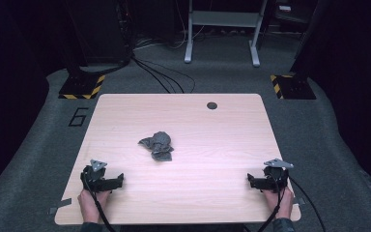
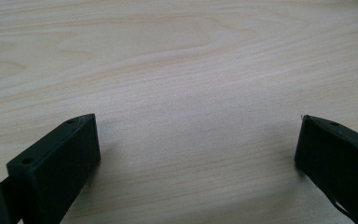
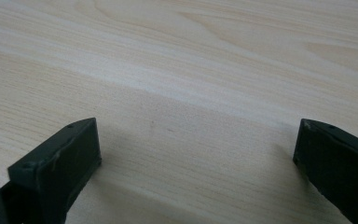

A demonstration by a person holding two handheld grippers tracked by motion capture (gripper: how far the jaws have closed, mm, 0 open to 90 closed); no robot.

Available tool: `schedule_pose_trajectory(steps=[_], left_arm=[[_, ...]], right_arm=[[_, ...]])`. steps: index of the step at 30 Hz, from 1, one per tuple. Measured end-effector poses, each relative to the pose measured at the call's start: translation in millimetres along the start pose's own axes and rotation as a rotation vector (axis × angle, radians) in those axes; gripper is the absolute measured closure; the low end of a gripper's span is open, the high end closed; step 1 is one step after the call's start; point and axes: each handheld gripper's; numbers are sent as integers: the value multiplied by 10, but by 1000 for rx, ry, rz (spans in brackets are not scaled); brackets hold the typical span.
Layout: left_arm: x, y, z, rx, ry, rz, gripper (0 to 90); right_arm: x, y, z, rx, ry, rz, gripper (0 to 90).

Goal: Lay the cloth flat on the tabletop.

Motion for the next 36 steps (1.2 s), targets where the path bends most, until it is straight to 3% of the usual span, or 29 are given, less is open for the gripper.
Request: schedule_pose_trajectory(steps=[8,12,14,27,36], left_arm=[[-6,2,2,18,11,3,0],[-21,-2,-10,45,-19,10,0],[-52,-25,-14,51,-15,11,0],[-365,-115,80,102,17,56,0],[-714,-169,238,151,63,84,0]], right_arm=[[-1,4,-3,-1,4,7,2],[-2,5,-3,-1,4,8,2],[-1,6,-3,-2,4,7,2],[-1,3,-4,0,4,7,2],[-1,5,-4,-1,4,6,2]])
Point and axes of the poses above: each handheld gripper's, and its own axes: y roughly forward along the jaws, x roughly out of its underside, z roughly to its right, and after that the axes turned 15 degrees about -x, right-handed
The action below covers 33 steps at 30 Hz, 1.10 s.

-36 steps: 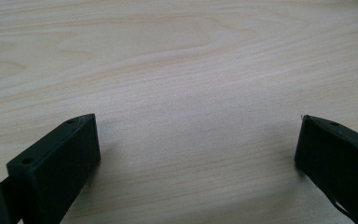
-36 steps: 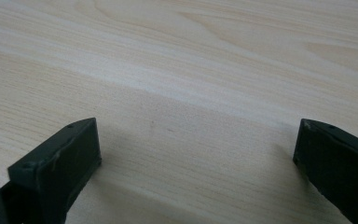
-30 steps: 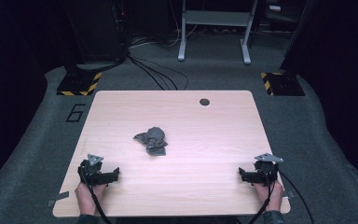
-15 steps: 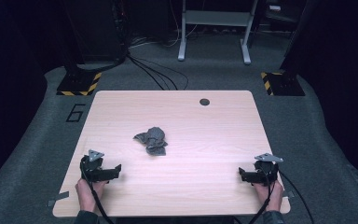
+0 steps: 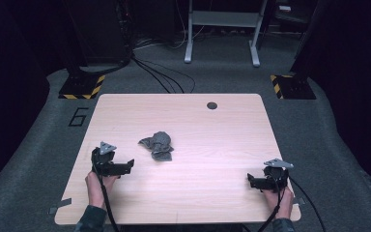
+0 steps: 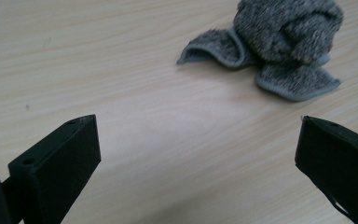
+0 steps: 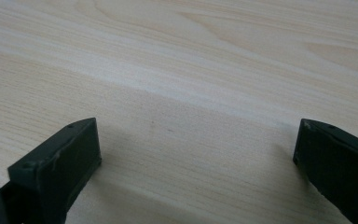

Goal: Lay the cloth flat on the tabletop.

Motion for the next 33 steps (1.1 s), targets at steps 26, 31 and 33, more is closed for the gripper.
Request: schedule_pose_trajectory(steps=[26,31,33], left_arm=[[-686,537,657,163,112,-23,0],[-689,701,729,167,126,-58,11],[-675,766,750,172,114,-70,48]], right_arm=[[-1,-3,0,0,-1,-4,2],[1,0,0,1,-1,1,2],[0,-1,0,1,0,-1,2]])
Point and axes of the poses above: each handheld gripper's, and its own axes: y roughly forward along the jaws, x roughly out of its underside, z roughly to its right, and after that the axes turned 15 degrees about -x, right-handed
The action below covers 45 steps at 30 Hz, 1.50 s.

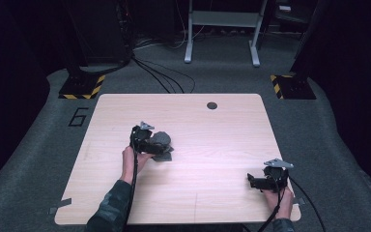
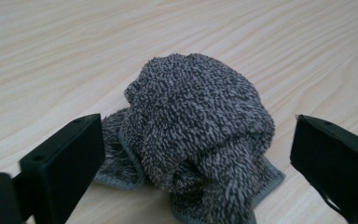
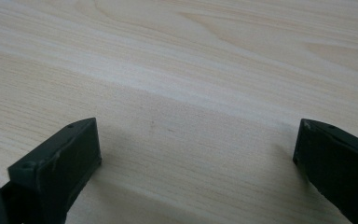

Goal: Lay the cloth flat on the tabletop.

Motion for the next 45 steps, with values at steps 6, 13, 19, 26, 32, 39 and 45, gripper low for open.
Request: schedule_pose_trajectory(steps=[6,13,19,26,32,39,45], left_arm=[[38,100,22,21,-17,-16,156],[98,151,38,15,-3,-12,357],[122,115,30,19,1,19,601],[40,-109,91,40,-7,91,657],[-55,-325,226,80,-4,119,656],[-66,-463,500,138,15,118,647],[54,-345,764,186,35,74,628]], right_arm=[[1,0,0,0,-1,1,3],[1,0,0,0,-1,1,4],[1,-1,-1,0,-1,2,4],[1,-1,0,0,-1,1,5],[1,-1,-1,0,-1,1,4],[1,-1,-1,0,-1,2,4],[1,0,-2,0,0,2,5]])
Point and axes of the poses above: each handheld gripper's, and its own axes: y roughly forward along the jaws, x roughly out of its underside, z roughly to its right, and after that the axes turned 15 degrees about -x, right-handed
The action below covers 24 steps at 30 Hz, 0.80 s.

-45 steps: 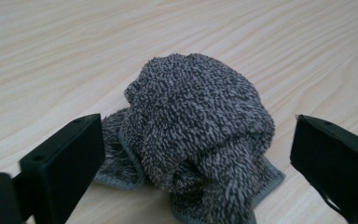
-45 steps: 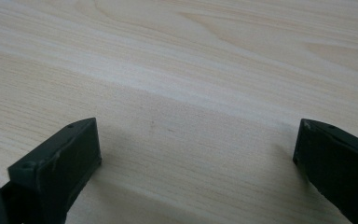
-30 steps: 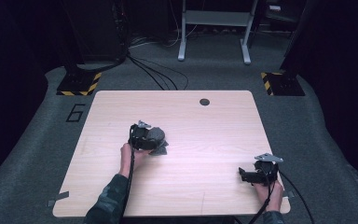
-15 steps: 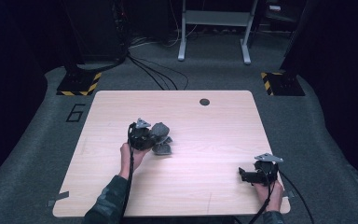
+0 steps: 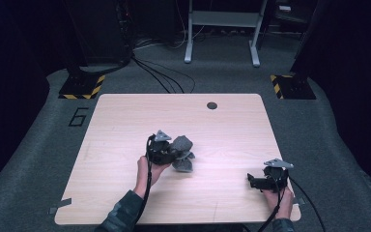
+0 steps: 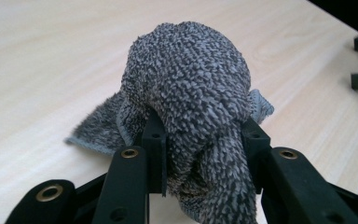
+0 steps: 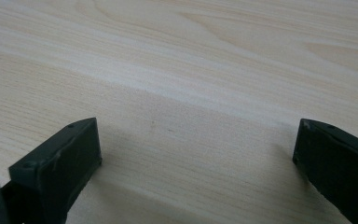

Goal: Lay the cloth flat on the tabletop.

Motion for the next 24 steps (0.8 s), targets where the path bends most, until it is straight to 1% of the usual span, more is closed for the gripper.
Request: schedule_pose_trajectory(steps=[1,2,3,4,5,6,7,8,10,13,14,16,17,18,20,21,23,24], left_arm=[[31,44,41,5,-3,-6,623],[57,81,65,12,7,-18,618],[83,116,97,13,1,-24,614],[102,146,115,19,9,-31,603],[120,173,137,22,9,-35,594],[138,203,161,24,4,-41,575],[142,212,162,27,13,-50,534],[147,218,171,26,6,-51,488],[145,193,167,20,6,-47,383],[135,94,144,14,5,-26,265],[135,64,127,15,18,-26,236],[147,-6,102,9,16,-16,218],[158,-34,89,7,22,-14,215],[170,-55,78,0,26,-15,215],[195,-82,52,-1,39,-21,215],[208,-86,46,0,41,-27,216],[236,-80,40,-4,42,-32,218],[252,-72,38,2,43,-40,225]], right_arm=[[0,0,0,0,-1,0,5],[0,0,0,0,-1,0,5],[0,0,0,0,-1,0,5],[0,0,0,0,-1,0,5],[0,0,0,0,-1,0,5],[0,0,0,0,-1,1,5],[1,-1,1,0,-2,-1,5],[0,0,-1,1,-1,0,6],[0,-1,-1,1,0,0,7],[-10,-4,2,2,-4,-14,10],[-17,-6,3,-3,-2,-19,17],[-30,-9,-7,-9,6,-16,44],[-34,-13,-21,-26,11,-13,47],[-47,-11,-45,-44,6,-15,50],[-79,-3,-133,-54,-7,-6,64],[-111,-1,-214,-76,-15,-4,76],[-161,16,-324,-97,-45,0,103],[-228,55,-480,-141,-72,-4,147]])
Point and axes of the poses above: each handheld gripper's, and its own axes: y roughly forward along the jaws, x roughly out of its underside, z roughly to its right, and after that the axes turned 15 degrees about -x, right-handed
